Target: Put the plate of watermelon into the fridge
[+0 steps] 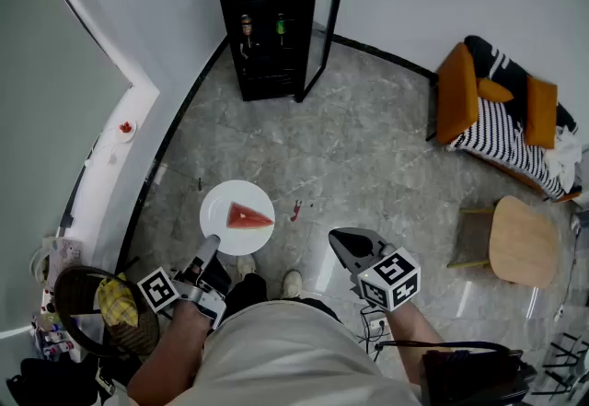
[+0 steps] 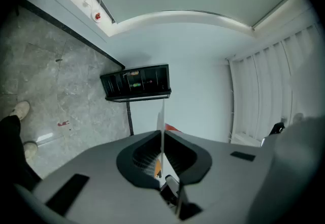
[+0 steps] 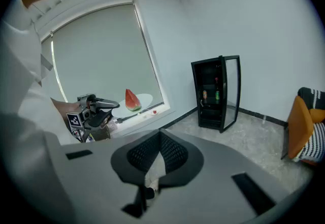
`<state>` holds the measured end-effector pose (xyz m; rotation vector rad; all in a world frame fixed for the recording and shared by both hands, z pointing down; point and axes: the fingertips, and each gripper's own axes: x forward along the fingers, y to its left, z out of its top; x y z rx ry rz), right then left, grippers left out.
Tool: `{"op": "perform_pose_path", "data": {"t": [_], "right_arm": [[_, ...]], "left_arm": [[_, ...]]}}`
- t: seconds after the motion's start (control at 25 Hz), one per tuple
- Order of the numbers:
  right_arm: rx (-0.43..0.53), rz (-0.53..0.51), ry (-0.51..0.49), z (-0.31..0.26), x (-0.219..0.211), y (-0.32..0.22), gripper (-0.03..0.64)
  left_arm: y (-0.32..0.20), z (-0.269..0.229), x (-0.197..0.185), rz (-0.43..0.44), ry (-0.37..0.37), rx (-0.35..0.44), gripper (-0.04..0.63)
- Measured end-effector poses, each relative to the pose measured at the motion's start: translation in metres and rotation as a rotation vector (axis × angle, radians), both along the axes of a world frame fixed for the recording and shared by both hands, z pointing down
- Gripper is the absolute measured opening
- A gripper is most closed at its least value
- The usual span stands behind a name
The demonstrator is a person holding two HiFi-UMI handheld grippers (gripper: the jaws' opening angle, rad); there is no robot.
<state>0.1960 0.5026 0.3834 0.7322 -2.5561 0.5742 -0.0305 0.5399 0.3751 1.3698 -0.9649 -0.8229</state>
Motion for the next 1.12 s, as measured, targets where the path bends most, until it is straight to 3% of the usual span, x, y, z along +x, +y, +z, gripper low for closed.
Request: {"op": "perform_pose_path", "data": {"t": [0.24, 0.48, 0.72, 0.92, 1.12], "right_arm": [[0.012, -0.04, 0.03, -0.002, -0.006, 0.006, 0.012], [-0.026, -0.071, 0.049, 0.011, -0.026, -0.035, 0.014], [0.024, -0.046, 0.092, 0.016, -0.056, -0.108, 0.017], [0.013, -0.006, 0.105, 0.009, -0.094, -0.191, 0.084], [0.049, 0.034, 0.108, -0.006, -0.135, -0.274, 0.087]], "left_arm": [[-0.002, 0.004, 0.01, -0.009, 0.021, -0.003, 0.026], [-0.054, 0.013, 0.004, -0.015, 0.032, -0.015, 0.026], [-0.141, 0.027, -0.026, 0.013, 0.04, -0.002, 0.026], [-0.24, 0.026, -0.059, 0.061, 0.029, 0.018, 0.026], [-0.327, 0.027, -0.087, 0.122, 0.009, 0.027, 0.026]]}}
